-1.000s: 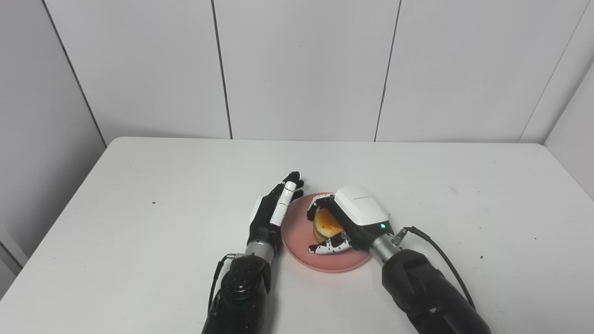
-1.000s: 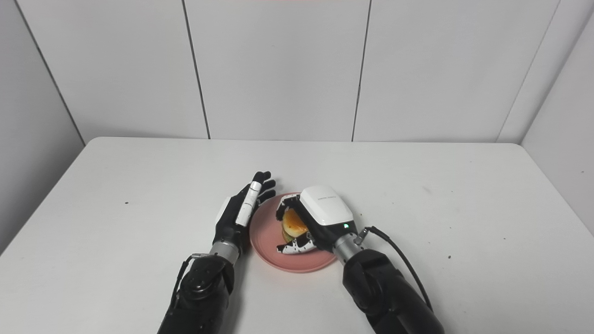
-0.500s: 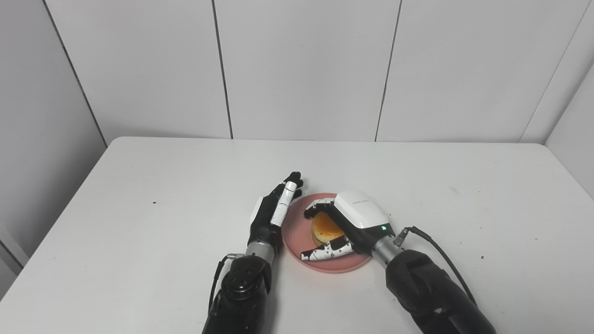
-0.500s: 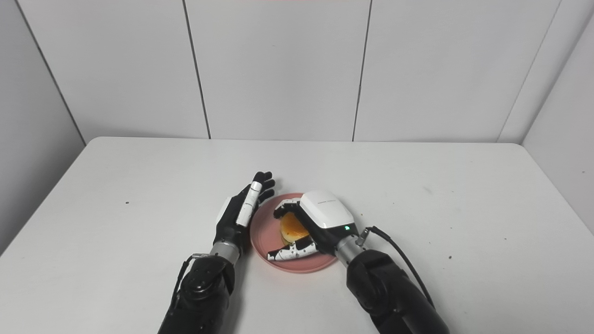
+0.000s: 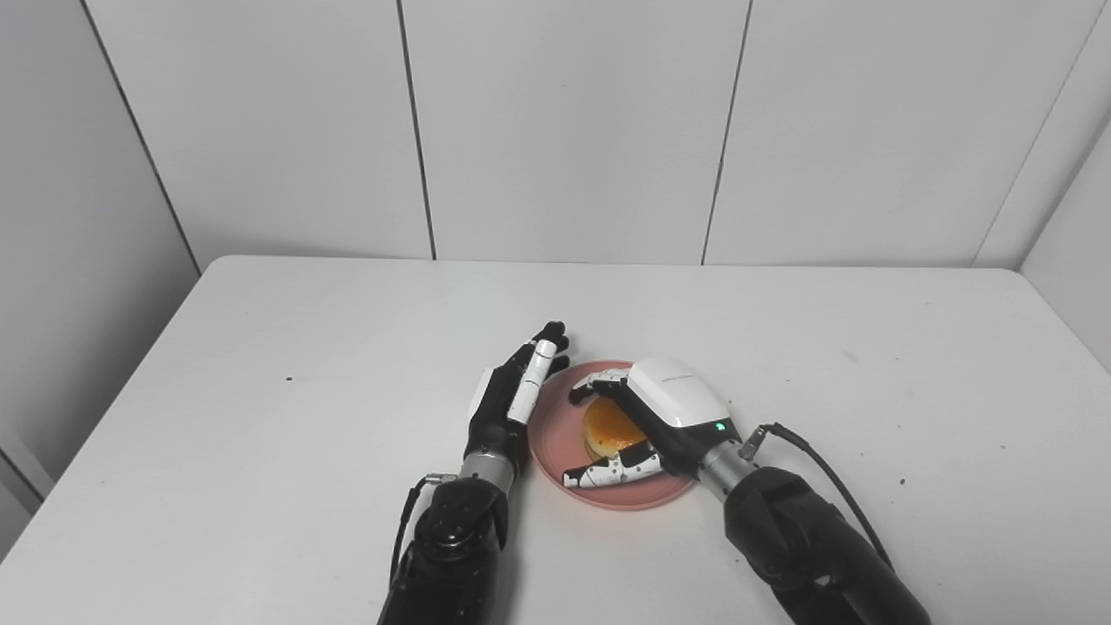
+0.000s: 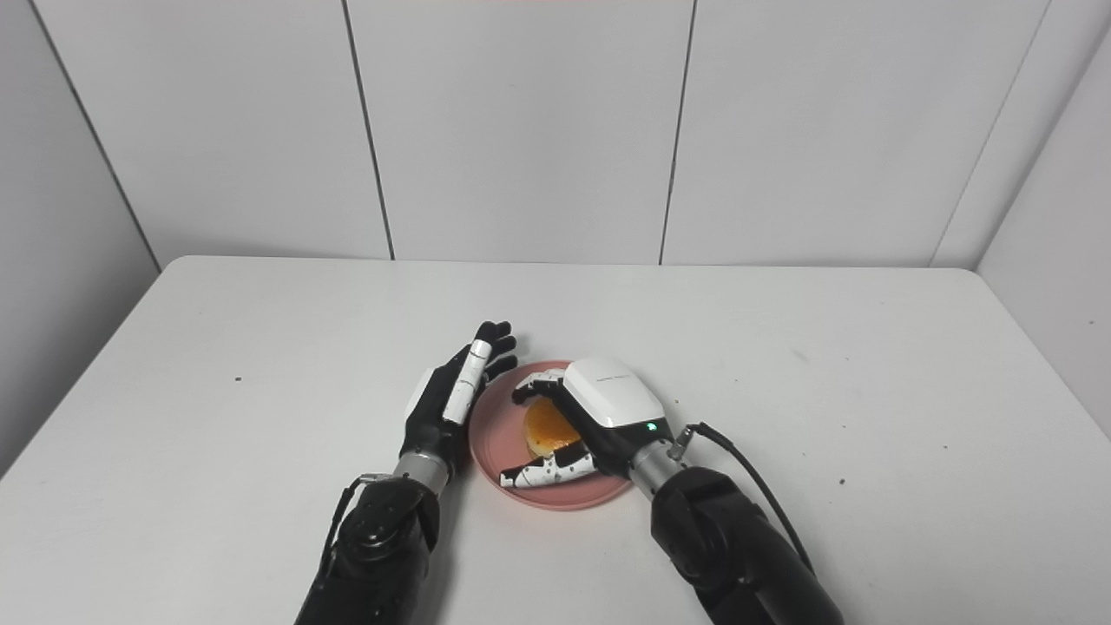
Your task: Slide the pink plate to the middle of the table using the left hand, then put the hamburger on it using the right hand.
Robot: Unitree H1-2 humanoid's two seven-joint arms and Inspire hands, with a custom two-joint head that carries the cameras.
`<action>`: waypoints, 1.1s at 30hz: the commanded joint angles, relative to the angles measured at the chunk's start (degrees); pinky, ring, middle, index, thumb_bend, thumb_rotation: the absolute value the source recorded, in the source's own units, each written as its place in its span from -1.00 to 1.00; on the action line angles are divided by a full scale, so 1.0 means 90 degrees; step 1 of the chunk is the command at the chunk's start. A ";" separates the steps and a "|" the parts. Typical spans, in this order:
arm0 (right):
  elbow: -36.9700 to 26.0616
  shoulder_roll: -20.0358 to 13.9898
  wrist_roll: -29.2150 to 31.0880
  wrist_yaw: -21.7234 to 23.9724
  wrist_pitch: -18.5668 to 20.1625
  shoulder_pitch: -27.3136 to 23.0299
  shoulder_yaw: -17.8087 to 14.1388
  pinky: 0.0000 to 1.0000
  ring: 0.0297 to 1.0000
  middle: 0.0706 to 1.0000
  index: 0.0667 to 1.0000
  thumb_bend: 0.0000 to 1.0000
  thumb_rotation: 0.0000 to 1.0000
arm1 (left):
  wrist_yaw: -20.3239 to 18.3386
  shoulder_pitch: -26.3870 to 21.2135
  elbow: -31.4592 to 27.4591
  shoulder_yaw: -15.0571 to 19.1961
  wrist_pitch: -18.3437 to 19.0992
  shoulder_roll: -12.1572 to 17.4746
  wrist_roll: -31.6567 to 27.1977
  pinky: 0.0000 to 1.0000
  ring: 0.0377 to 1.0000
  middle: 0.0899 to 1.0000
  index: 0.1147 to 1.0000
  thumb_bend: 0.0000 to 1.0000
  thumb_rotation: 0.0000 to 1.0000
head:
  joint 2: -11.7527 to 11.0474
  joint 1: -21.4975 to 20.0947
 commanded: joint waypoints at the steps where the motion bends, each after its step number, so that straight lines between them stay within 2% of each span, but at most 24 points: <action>1: -0.0190 -0.0029 0.0026 -0.0142 -0.0212 -0.0215 -0.0075 0.26 0.44 0.47 0.29 0.70 0.23 | -0.0089 -0.0206 -0.0042 -0.0052 0.0081 -0.0055 0.0012 0.77 0.76 0.77 0.59 0.72 0.71 | -0.0007 0.0005; 4: -0.0267 -0.0014 0.0094 -0.0140 -0.0198 -0.0264 -0.0140 0.23 0.41 0.43 0.32 0.70 0.24 | -0.0140 -0.0228 -0.0009 -0.0040 0.0050 -0.0041 -0.0026 0.69 0.79 0.84 0.64 0.73 0.70 | -0.0016 -0.0005; 7: -0.0386 -0.0034 0.0092 -0.0108 -0.0186 -0.0322 -0.0180 0.20 0.35 0.41 0.40 0.70 0.35 | -0.0190 -0.0232 -0.0001 -0.0024 -0.0014 -0.0032 -0.0066 0.57 0.74 0.76 0.63 0.68 0.76 | -0.0016 -0.0011; 11: -0.0599 -0.0019 0.0210 -0.0010 -0.0087 -0.0330 -0.0297 0.22 0.39 0.43 0.38 0.72 0.38 | -0.0192 -0.0232 -0.0042 0.0060 0.0049 -0.0063 -0.0156 0.49 0.74 0.72 0.65 0.67 0.76 | -0.0014 -0.0005; 14: -0.0659 0.0011 0.0245 -0.0084 -0.0083 -0.0295 -0.0388 0.23 0.45 0.49 0.39 0.76 0.46 | -0.0231 -0.0219 -0.0077 0.0110 0.0046 -0.0083 -0.0248 0.54 0.78 0.73 0.66 0.65 0.75 | -0.0017 -0.0002; 15: -0.0627 0.0019 0.0268 -0.0223 -0.0200 -0.0278 -0.0430 0.23 0.46 0.50 0.39 0.77 0.47 | -0.0216 -0.0211 -0.0089 0.0095 0.0041 -0.0072 -0.0222 0.54 0.78 0.73 0.66 0.65 0.75 | -0.0015 -0.0001; 16: -0.0602 0.0025 0.0285 -0.0319 -0.0286 -0.0266 -0.0459 0.26 0.49 0.55 0.48 0.76 0.54 | -0.0202 -0.0205 -0.0096 0.0083 0.0039 -0.0063 -0.0198 0.55 0.78 0.72 0.68 0.67 0.76 | -0.0015 -0.0001; 19: -0.0556 0.0050 0.0369 -0.0514 -0.0435 -0.0225 -0.0544 0.31 0.56 0.62 0.57 0.76 0.62 | -0.0166 -0.0194 -0.0112 0.0103 0.0071 -0.0067 -0.0196 0.54 0.76 0.70 0.68 0.69 0.76 | -0.0005 -0.0009; 24: -0.0414 0.0130 0.0573 -0.0927 -0.0655 -0.0157 -0.0713 0.39 0.70 0.79 0.73 0.75 0.78 | -0.0110 -0.0175 -0.0114 0.0145 0.0064 -0.0088 -0.0189 0.72 0.79 0.69 0.69 0.75 0.70 | -0.0007 -0.0010; 28: -0.0327 0.0383 0.1127 -0.1210 -0.0726 -0.0038 -0.1098 0.44 0.76 0.85 0.86 0.75 0.82 | -0.0023 -0.0173 -0.0117 0.0135 -0.0019 -0.0110 -0.0101 0.71 0.79 0.73 0.70 0.72 0.71 | -0.0007 -0.0010; 33: -0.0316 0.0803 0.2218 -0.1280 -0.0747 0.0084 -0.1747 0.77 0.91 0.96 0.94 0.65 0.82 | 0.0103 -0.0172 -0.0146 0.0146 -0.0043 -0.0136 0.0005 0.78 0.79 0.69 0.66 0.76 0.73 | -0.0011 -0.0001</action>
